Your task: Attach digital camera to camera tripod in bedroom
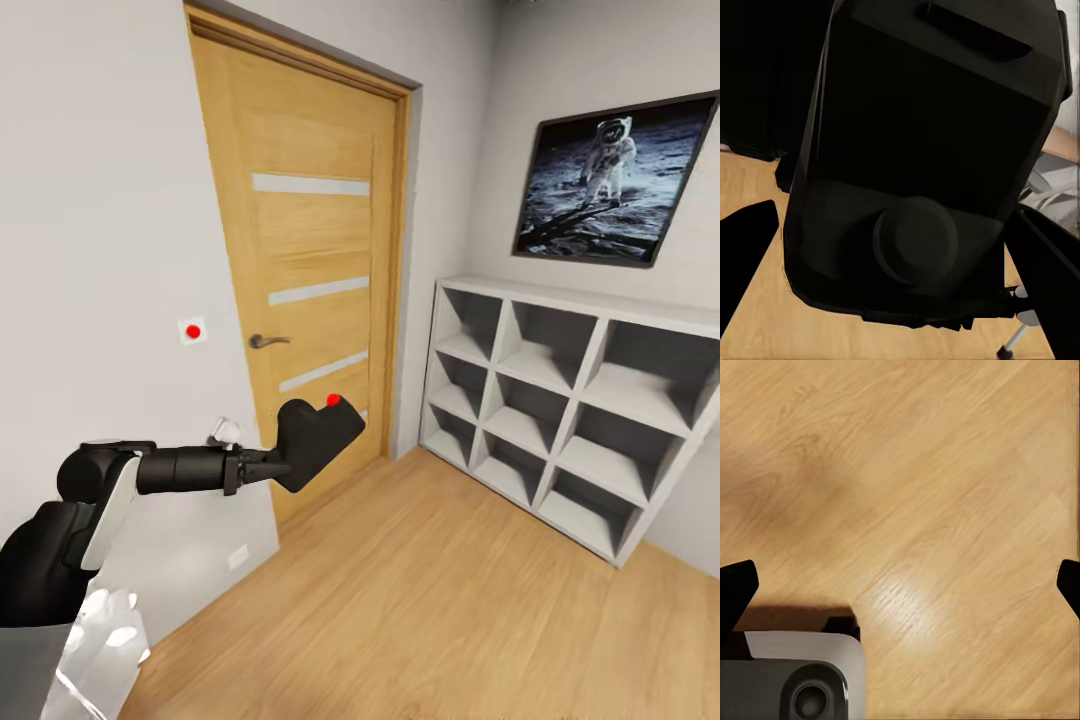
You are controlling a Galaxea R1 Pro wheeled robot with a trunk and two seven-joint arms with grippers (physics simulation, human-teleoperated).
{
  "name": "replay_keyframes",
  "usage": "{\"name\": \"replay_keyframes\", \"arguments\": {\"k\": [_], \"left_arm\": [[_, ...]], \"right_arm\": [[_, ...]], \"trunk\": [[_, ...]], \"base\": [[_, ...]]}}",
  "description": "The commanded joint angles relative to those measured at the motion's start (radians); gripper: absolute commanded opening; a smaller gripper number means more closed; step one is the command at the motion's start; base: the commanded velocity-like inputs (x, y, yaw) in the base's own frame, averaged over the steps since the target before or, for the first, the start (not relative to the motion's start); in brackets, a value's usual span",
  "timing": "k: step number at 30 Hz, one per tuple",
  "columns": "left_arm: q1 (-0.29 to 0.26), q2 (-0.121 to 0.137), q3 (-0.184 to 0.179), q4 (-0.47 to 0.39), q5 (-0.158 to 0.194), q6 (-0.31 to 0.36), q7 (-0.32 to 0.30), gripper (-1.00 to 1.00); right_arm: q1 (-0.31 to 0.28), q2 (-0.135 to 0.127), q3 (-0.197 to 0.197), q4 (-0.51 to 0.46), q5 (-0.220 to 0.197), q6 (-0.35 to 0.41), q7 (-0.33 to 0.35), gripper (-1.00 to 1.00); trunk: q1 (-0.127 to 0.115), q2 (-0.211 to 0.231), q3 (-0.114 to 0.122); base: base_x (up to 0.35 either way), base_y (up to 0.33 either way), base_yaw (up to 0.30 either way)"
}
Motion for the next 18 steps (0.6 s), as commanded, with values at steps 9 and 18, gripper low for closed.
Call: {"name": "replay_keyframes", "arguments": {"k": [9, 18], "left_arm": [[-0.001, 0.001, -0.001, -0.001, 0.004, 0.006, -0.001, -1.00], [-0.001, 0.001, -0.001, -0.001, 0.004, 0.006, 0.001, -1.00]], "right_arm": [[-0.002, 0.000, -0.008, 0.005, 0.008, -0.007, 0.002, 1.00], [-0.002, 0.000, -0.009, 0.005, 0.008, -0.007, 0.002, 1.00]], "trunk": [[0.001, -0.002, -0.002], [0.001, -0.002, -0.002]], "base": [[0.000, 0.000, -0.300], [0.058, 0.035, -0.300]]}}
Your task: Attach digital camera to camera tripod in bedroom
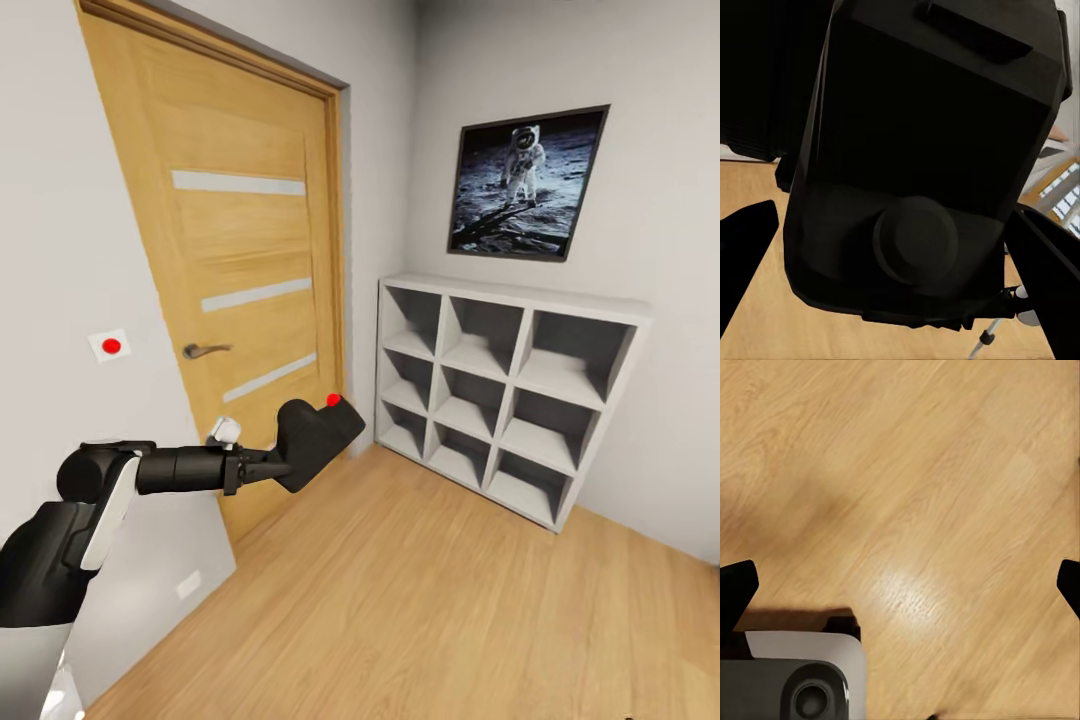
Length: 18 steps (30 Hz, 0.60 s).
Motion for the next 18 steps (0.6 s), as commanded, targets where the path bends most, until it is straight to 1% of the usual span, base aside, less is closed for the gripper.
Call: {"name": "replay_keyframes", "arguments": {"k": [1, 12, 18], "left_arm": [[-0.001, 0.001, -0.001, 0.000, 0.004, 0.006, -0.001, -1.00], [-0.001, 0.001, -0.002, 0.000, 0.004, 0.006, 0.000, -1.00], [-0.001, 0.001, -0.002, 0.000, 0.004, 0.006, 0.000, -1.00]], "right_arm": [[-0.002, -0.001, -0.009, 0.005, 0.008, -0.007, 0.002, 1.00], [-0.002, -0.001, -0.009, 0.005, 0.008, -0.007, 0.002, 1.00], [-0.002, -0.001, -0.009, 0.005, 0.008, -0.007, 0.002, 1.00]], "trunk": [[0.001, -0.002, -0.002], [0.001, -0.002, -0.002], [0.001, -0.002, -0.002]], "base": [[0.111, 0.073, -0.300], [0.142, 0.085, -0.300], [0.162, 0.017, -0.300]]}}
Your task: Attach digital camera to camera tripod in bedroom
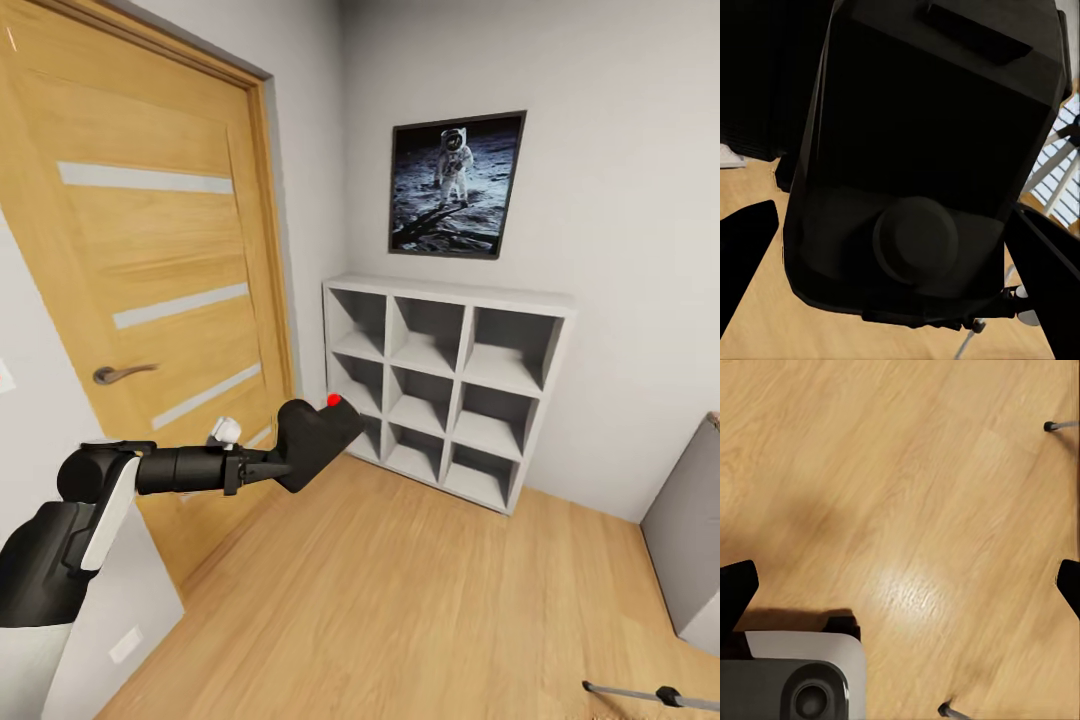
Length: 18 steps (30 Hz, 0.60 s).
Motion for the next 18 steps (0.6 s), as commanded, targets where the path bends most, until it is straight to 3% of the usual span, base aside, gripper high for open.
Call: {"name": "replay_keyframes", "arguments": {"k": [1, 18], "left_arm": [[-0.001, 0.001, -0.001, 0.000, 0.004, 0.006, -0.001, -1.00], [-0.001, 0.001, 0.000, 0.000, 0.004, 0.006, 0.000, -1.00]], "right_arm": [[-0.002, 0.000, -0.009, 0.005, 0.007, -0.007, 0.002, 1.00], [-0.002, 0.000, -0.009, 0.005, 0.007, -0.007, 0.002, 1.00]], "trunk": [[0.001, -0.002, -0.002], [0.001, -0.002, -0.002]], "base": [[0.133, 0.002, -0.300], [0.115, 0.000, -0.300]]}}
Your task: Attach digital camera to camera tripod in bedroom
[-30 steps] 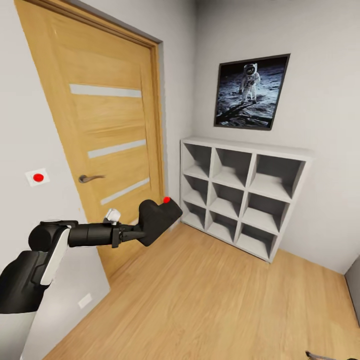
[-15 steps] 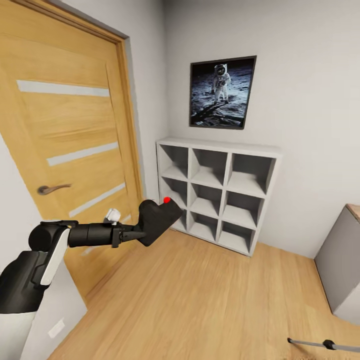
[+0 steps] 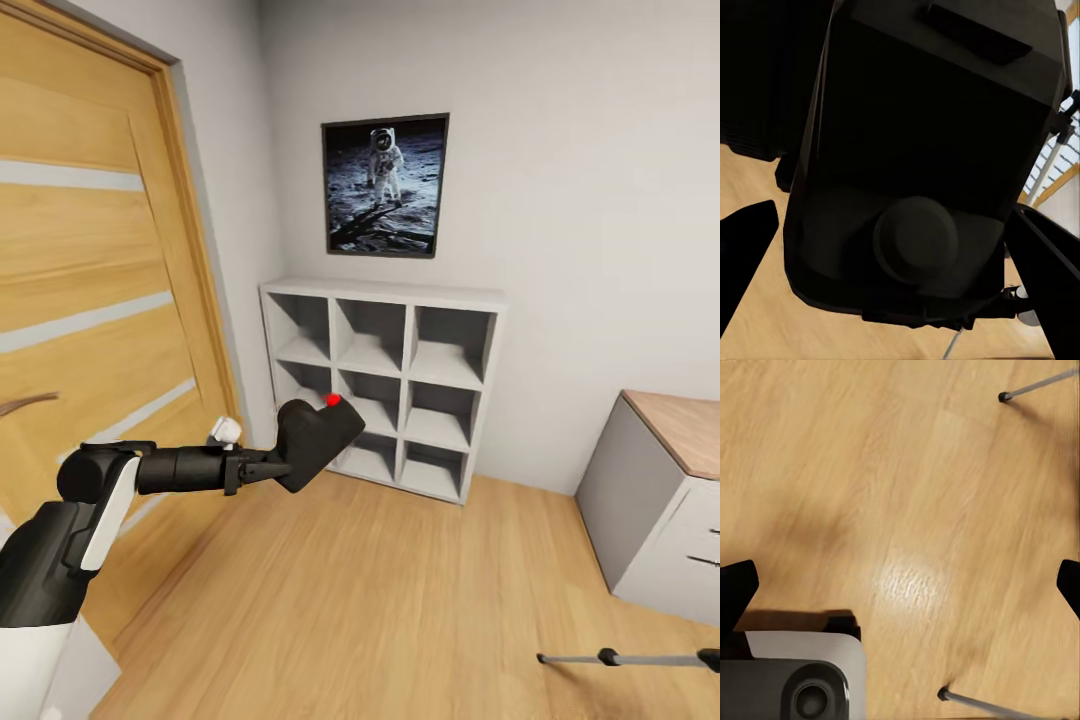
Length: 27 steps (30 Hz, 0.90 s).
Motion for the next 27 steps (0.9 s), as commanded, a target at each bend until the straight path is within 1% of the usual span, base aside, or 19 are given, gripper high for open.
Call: {"name": "replay_keyframes", "arguments": {"k": [1, 18, 27], "left_arm": [[-0.001, 0.001, -0.001, 0.000, 0.004, 0.006, -0.001, -1.00], [-0.001, 0.001, -0.001, 0.000, 0.002, 0.006, -0.001, -1.00], [-0.001, 0.001, 0.000, 0.000, 0.002, 0.006, -0.001, -1.00]], "right_arm": [[-0.002, -0.001, -0.009, 0.005, 0.008, -0.007, 0.002, 1.00], [-0.003, -0.001, -0.009, 0.005, 0.008, -0.007, 0.002, 1.00], [-0.002, -0.001, -0.008, 0.005, 0.008, -0.007, 0.002, 1.00]], "trunk": [[0.001, -0.002, -0.002], [0.001, -0.002, -0.002], [0.001, -0.002, -0.002]], "base": [[0.106, 0.000, -0.300], [0.104, 0.006, -0.300], [0.186, 0.122, -0.300]]}}
